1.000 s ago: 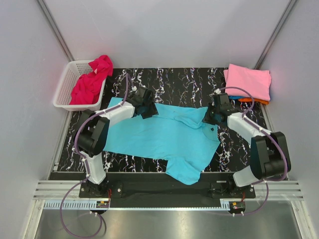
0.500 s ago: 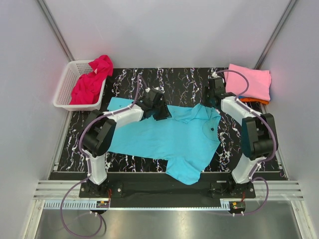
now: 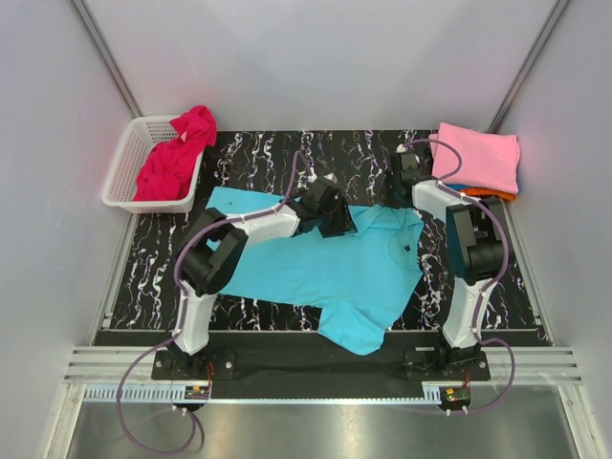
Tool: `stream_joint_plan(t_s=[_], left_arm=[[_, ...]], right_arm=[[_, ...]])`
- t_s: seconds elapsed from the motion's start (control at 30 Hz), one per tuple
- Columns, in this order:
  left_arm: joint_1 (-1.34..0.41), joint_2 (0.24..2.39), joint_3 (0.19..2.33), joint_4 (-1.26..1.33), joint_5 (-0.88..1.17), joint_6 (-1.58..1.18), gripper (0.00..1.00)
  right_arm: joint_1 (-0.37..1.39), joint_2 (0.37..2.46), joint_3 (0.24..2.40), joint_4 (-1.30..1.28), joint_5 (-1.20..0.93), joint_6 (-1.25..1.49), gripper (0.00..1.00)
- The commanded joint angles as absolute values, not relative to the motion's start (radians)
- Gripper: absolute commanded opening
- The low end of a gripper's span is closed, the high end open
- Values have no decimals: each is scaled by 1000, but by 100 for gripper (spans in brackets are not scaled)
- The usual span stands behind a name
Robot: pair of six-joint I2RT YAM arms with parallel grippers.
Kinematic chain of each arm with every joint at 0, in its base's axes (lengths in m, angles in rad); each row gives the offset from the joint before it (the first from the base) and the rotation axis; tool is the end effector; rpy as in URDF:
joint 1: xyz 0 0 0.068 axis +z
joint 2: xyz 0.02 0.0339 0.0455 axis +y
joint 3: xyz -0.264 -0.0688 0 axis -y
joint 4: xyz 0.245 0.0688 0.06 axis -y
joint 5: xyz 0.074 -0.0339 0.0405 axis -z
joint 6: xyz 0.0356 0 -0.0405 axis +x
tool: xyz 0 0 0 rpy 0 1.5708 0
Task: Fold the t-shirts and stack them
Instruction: Fold the tshirt
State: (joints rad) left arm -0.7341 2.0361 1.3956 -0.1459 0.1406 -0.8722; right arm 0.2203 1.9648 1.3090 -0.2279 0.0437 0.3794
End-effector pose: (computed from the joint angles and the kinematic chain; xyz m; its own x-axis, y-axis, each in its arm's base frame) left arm 0.3292 -0.3038 0.1738 -0.9022 -0.2072 -0.3784 0.0715 0.7932 -0.6047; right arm 0.4118 0.0906 0.1707 -0.7716 0.2064 -0.6017 0.1017 0.9738 0.2035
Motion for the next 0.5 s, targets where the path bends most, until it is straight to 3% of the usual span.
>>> stream_joint_plan(t_s=[0.0, 0.2, 0.47], left_arm=[[-741, 2069, 1477, -110, 132, -882, 49], [-753, 2151, 1563, -153, 117, -891, 52], [-776, 2174, 1585, -175, 87, -911, 47]], right_arm=[[222, 1968, 1356, -183, 55, 357, 0], [210, 1968, 1345, -176, 41, 359, 0], [192, 1965, 1327, -167, 28, 364, 0]])
